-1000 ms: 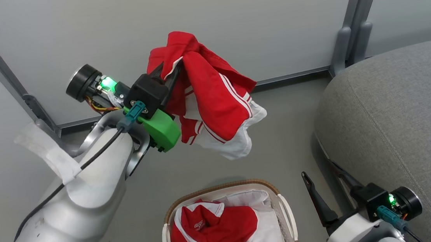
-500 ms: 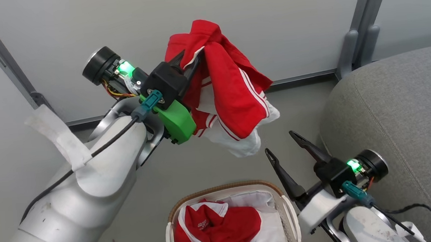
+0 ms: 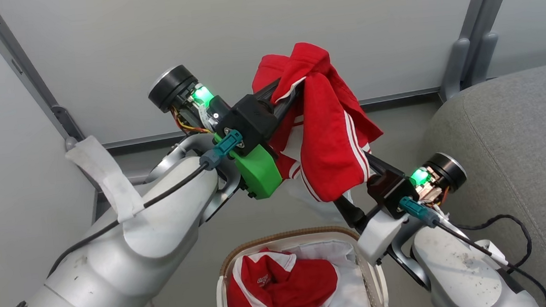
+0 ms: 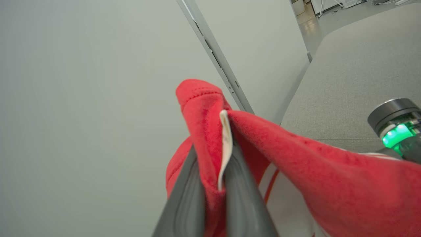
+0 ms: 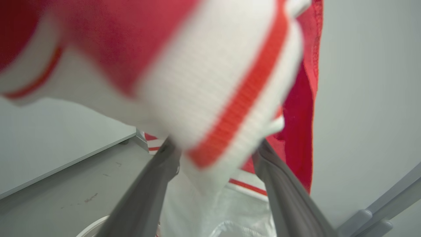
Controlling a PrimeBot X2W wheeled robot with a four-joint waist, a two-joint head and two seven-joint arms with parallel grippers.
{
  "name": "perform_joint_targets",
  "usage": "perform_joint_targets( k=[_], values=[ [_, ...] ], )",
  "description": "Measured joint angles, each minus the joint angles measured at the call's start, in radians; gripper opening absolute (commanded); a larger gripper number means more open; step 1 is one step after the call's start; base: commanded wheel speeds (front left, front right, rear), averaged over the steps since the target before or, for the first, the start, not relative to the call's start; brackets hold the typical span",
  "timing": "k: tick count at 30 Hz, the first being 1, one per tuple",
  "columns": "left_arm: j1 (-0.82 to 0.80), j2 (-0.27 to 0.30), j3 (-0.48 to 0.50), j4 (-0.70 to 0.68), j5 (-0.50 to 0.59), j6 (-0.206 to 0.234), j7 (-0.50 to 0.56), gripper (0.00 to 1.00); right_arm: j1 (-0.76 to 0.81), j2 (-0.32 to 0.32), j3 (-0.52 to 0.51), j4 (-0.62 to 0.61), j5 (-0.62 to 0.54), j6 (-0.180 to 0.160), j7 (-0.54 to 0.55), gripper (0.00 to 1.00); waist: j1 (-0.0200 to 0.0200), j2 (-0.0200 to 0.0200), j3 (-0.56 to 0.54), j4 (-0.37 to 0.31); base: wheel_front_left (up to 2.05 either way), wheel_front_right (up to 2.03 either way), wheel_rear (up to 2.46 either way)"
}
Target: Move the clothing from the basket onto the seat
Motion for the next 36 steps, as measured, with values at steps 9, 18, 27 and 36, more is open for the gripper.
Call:
perform_joint_targets(
  k=[9,18,27,36],
  values=[
    [-0.003,0.013,-0.014,0.003,-0.033,0.0,-0.002,0.0,-0.045,0.0,0.035,0.006,0.023,0.0,0.0,0.0,0.0001,0.0,0.006,0.003,0.0,0.0,0.0],
    [0.047,0.038,0.023,0.042,-0.084,0.007,-0.011,0.0,-0.024,0.0,-0.011,-0.056,0.021,0.0,0.0,0.0,0.0,0.0,0.015,-0.012,0.0,0.0,0.0],
    [0.153,0.031,0.092,0.059,-0.12,0.035,-0.015,1.0,-0.004,0.0,-0.055,-0.105,0.022,0.0,0.0,0.0,0.0,0.0,0.023,-0.022,0.0,0.0,0.0],
    [0.324,-0.018,0.193,0.029,-0.085,0.06,-0.016,1.0,0.011,0.0,-0.1,-0.137,0.017,0.0,0.0,0.0,0.0,0.0,0.03,-0.019,0.0,0.0,0.0]
  ],
)
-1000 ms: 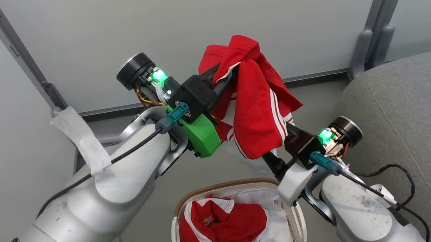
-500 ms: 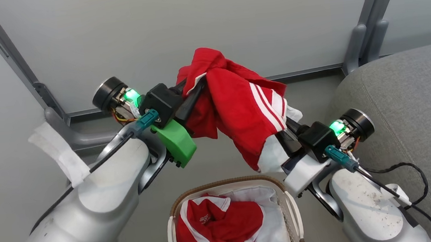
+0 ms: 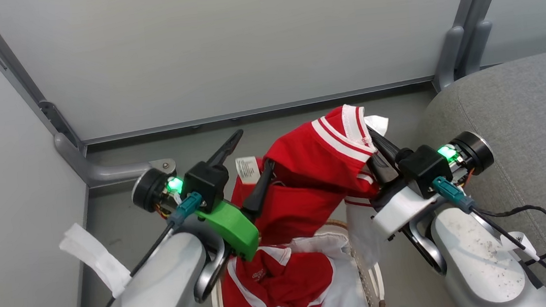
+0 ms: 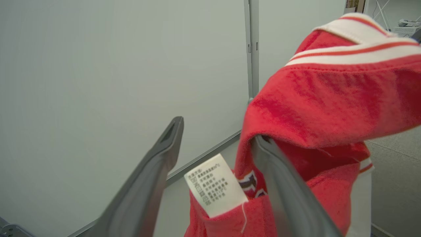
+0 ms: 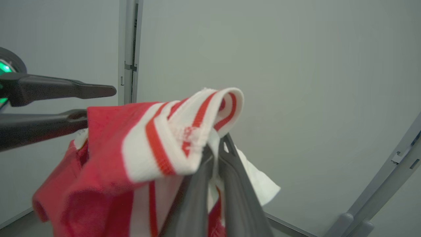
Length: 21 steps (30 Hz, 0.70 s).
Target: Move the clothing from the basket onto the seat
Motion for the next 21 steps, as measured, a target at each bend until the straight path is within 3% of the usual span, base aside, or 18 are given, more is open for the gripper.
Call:
perform_joint_targets(
  k=[9,21],
  values=[
    [0.188,-0.094,0.117,0.0,0.054,-0.015,0.0,1.0,0.023,0.0,-0.035,-0.018,-0.007,0.0,0.0,0.0,0.0,0.0,0.004,0.003,0.0,0.0,0.0],
    [0.282,-0.144,0.198,0.009,0.13,-0.05,0.0,1.0,0.042,0.0,-0.077,-0.027,-0.017,0.0,0.0,0.0,0.0,0.0,0.003,-0.016,0.0,0.0,0.0]
  ],
)
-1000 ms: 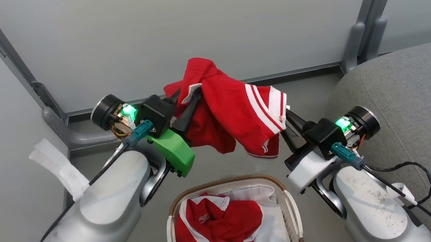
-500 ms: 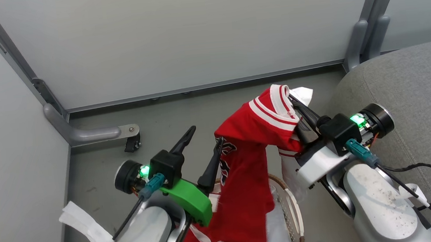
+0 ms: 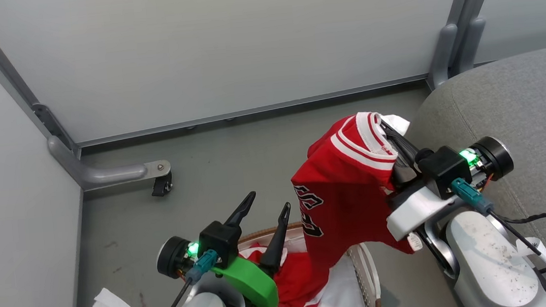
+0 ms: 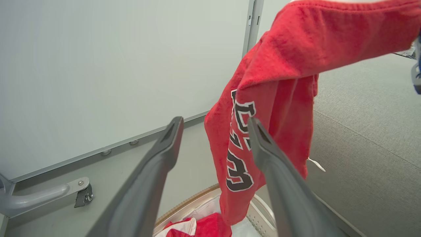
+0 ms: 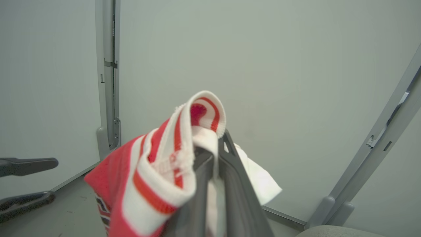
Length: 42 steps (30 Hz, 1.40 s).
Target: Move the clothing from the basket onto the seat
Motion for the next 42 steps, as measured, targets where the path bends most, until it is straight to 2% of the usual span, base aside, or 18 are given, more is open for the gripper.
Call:
perform_joint_targets(
  k=[12,30,37,42],
  values=[
    [0.026,-0.021,0.026,-0.036,0.051,-0.007,-0.002,1.0,-0.024,-0.015,-0.035,-0.014,-0.016,0.0,0.0,0.0,0.0,0.0,0.014,-0.082,0.0,0.0,0.0],
    [0.002,-0.03,0.012,-0.07,0.065,-0.009,-0.002,1.0,-0.063,-0.074,-0.112,-0.038,-0.023,0.0,0.0,0.0,0.0,0.0,0.101,-0.31,0.0,0.0,0.0],
    [-0.013,-0.03,0.003,-0.076,0.074,-0.009,-0.002,1.0,-0.098,-0.078,-0.142,-0.043,-0.022,0.0,0.0,0.0,0.0,0.0,0.155,-0.346,0.0,0.0,0.0],
    [-0.037,-0.025,0.006,-0.083,0.084,-0.009,-0.002,1.0,-0.189,-0.106,-0.159,-0.054,-0.023,0.0,0.0,0.0,0.0,0.0,0.199,-0.348,0.0,0.0,0.0]
  ],
)
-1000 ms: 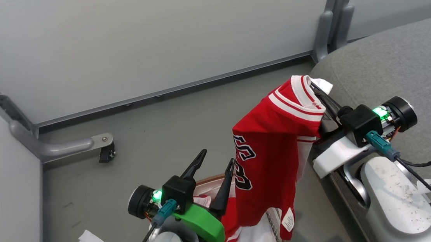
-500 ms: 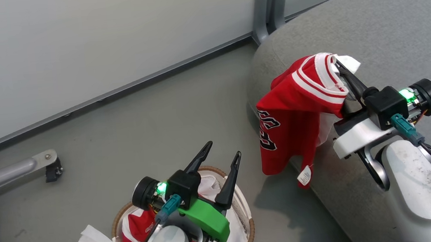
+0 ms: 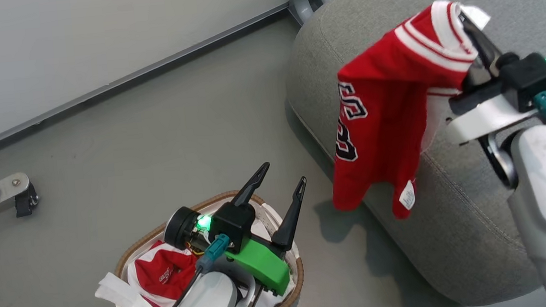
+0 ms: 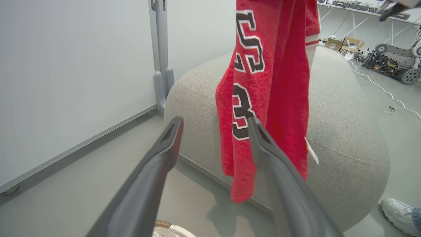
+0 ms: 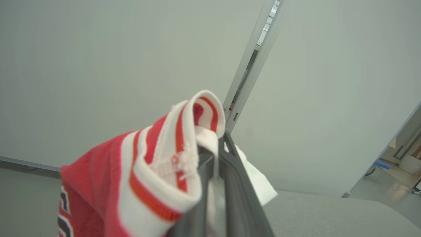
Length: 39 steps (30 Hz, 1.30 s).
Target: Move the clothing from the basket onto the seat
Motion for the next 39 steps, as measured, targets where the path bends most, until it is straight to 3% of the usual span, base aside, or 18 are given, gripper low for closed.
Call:
perform_joint_targets(
  k=[13,20,28,39],
  values=[
    [-0.08,0.059,-0.002,-0.026,0.049,0.0,0.0,1.0,-0.437,-0.209,-0.185,-0.018,-0.011,0.0,0.0,0.0,0.0,0.0,0.156,0.024,0.0,0.0,0.0],
    [-0.13,0.075,-0.014,-0.05,0.072,0.0,0.0,1.0,-0.592,-0.315,-0.287,0.07,-0.007,0.0,-0.001,0.0,0.0,0.0,0.255,0.037,0.0,0.0,0.0],
    [-0.175,0.093,-0.021,-0.06,0.103,0.0,0.0,1.0,-0.54,-0.305,-0.376,0.246,0.02,0.0,-0.001,0.0,0.0001,0.0,0.365,0.05,0.0,0.0,0.0],
    [-0.195,0.126,-0.012,-0.061,0.11,0.015,0.0,1.0,-0.398,-0.187,-0.471,0.391,0.025,0.0,-0.001,0.0,0.0002,0.0,0.498,0.056,0.0,0.0,0.0]
  ],
)
